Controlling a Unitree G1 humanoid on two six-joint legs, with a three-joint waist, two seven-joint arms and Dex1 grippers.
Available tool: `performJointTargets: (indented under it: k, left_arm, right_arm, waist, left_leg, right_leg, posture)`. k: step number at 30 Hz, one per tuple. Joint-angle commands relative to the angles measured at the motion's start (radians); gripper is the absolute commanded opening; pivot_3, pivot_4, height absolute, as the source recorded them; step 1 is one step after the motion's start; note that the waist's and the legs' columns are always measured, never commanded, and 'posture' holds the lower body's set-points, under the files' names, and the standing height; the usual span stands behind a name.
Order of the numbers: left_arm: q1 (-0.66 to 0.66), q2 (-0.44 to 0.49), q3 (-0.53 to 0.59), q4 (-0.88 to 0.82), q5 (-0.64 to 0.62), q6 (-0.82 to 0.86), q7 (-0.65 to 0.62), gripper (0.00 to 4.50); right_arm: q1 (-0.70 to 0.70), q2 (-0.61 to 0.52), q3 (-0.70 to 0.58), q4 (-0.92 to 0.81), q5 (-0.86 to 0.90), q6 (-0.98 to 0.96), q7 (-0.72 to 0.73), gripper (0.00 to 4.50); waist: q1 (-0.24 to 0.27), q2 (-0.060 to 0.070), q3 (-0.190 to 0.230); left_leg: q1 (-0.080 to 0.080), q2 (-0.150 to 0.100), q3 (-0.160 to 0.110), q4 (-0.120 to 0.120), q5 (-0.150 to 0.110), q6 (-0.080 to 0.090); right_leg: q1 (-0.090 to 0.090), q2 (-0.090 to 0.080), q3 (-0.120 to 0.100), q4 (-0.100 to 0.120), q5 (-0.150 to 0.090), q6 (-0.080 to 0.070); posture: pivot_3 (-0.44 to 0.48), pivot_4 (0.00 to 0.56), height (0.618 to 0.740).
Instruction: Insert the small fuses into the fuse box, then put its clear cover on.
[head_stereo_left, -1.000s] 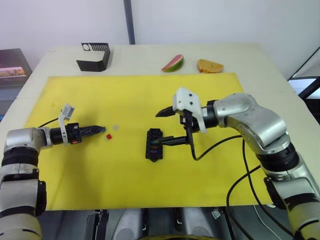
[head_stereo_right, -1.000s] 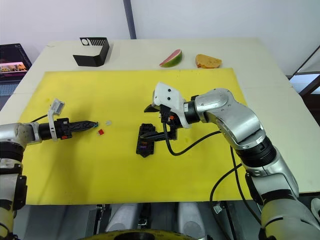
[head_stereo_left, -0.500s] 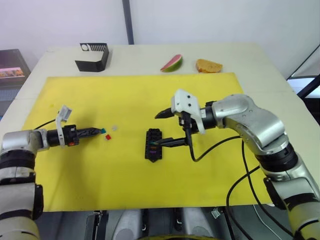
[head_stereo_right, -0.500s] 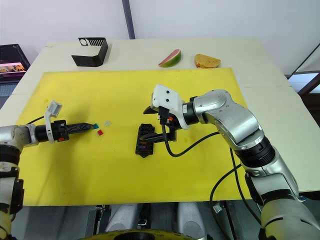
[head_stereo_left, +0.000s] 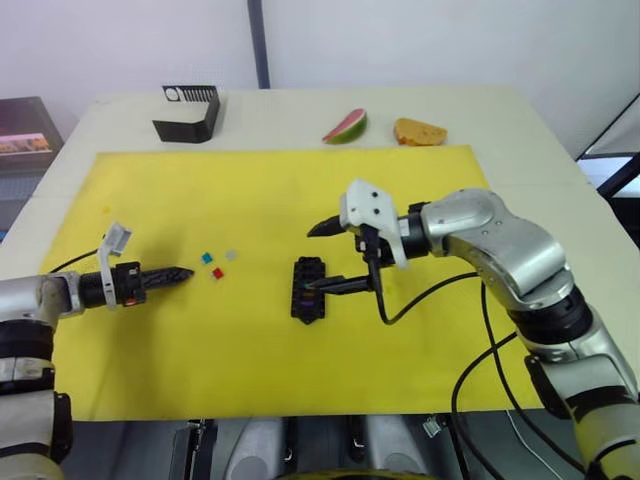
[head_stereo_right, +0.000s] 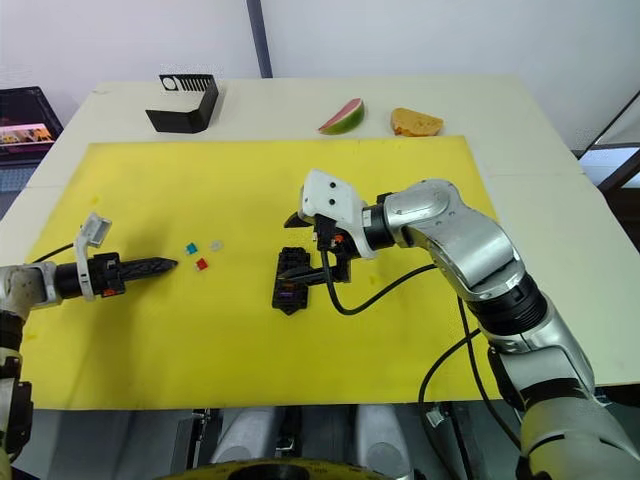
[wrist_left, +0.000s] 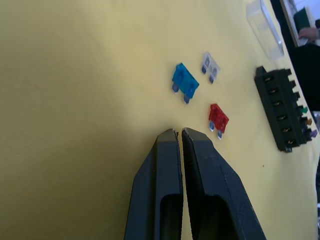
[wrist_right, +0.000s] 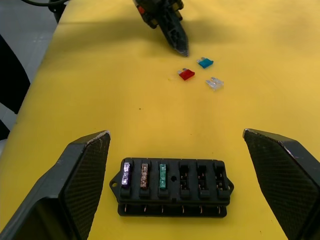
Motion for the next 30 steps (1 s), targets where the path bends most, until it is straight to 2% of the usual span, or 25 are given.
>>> performJointTargets:
  k: [1,2,4,7,15,24,27,30]
  left_arm:
    - [-0.062,0.014,0.032,0.031,-0.016,0.008,-0.001,0.73]
    - [-0.077,0.011,0.029,0.038,-0.017,0.009,-0.006,1.01]
    - [-0.102,0.002,0.021,0.050,-0.017,0.009,-0.012,1.90]
    - [-0.130,-0.014,0.006,0.072,-0.007,0.003,-0.016,3.48]
    - [-0.185,-0.073,-0.048,0.168,0.044,-0.041,-0.036,3.48]
    - [-0.176,-0.090,-0.083,0.149,0.058,-0.023,-0.094,3.48]
    - [-0.172,-0.089,-0.082,0.142,0.059,-0.017,-0.087,2.65]
    - [-0.168,-0.086,-0.075,0.147,0.062,-0.017,-0.067,2.65]
  right_arm:
    - [-0.018,-0.007,-0.009,-0.024,-0.002,-0.018,0.009,4.50]
    - [-0.018,-0.007,-0.008,-0.024,-0.003,-0.019,0.009,4.50]
    - [-0.018,-0.005,-0.006,-0.025,-0.005,-0.020,0.009,4.50]
    - [-0.021,0.000,-0.003,-0.024,-0.010,-0.020,0.007,4.50]
    - [-0.020,0.001,-0.002,-0.028,-0.018,-0.016,0.003,4.50]
    - [-0.012,-0.011,-0.011,-0.044,-0.013,-0.002,0.000,4.50]
    - [-0.012,-0.013,-0.013,-0.046,-0.011,0.001,0.000,4.50]
    - [-0.013,-0.011,-0.011,-0.043,-0.013,0.000,0.000,4.50]
  waist:
    - [0.002,-0.001,0.000]
    - [0.002,-0.001,0.000]
    - [0.001,-0.001,0.000]
    - [0.000,-0.001,0.000]
    - [0.003,-0.001,0.000]
    - [0.004,-0.001,0.000]
    - [0.003,-0.001,0.000]
    - [0.002,-0.001,0.000]
  left_leg:
    - [0.000,0.000,0.000,0.000,0.000,0.000]
    - [0.000,0.000,0.000,0.000,0.000,0.000]
    - [0.000,0.000,0.000,0.000,0.000,0.000]
    - [0.000,0.000,0.000,0.000,0.001,-0.001]
    - [0.000,0.000,0.000,0.000,0.001,-0.002]
    - [0.000,-0.001,0.000,0.001,0.001,-0.002]
    - [0.000,-0.001,0.000,0.001,0.001,-0.001]
    - [0.000,-0.001,0.000,0.001,0.001,-0.001]
  right_leg:
    - [0.000,0.000,0.000,0.000,0.000,0.000]
    - [0.000,0.000,0.000,0.000,0.000,0.000]
    - [0.000,0.000,0.000,0.000,0.000,0.000]
    - [0.000,0.000,0.000,0.000,0.000,0.000]
    - [0.000,0.000,0.000,0.000,0.000,0.000]
    - [0.001,0.000,-0.001,0.000,0.000,0.000]
    - [0.001,0.000,0.000,0.000,0.000,0.000]
    - [0.001,0.000,-0.001,0.000,0.000,0.000]
  posture:
    - [0.000,0.150,0.740]
    - [0.000,0.150,0.740]
    - [0.000,0.150,0.740]
    - [0.000,0.150,0.740]
    - [0.000,0.150,0.740]
    - [0.000,0.150,0.740]
    - [0.000,0.150,0.740]
    - [0.000,0.150,0.740]
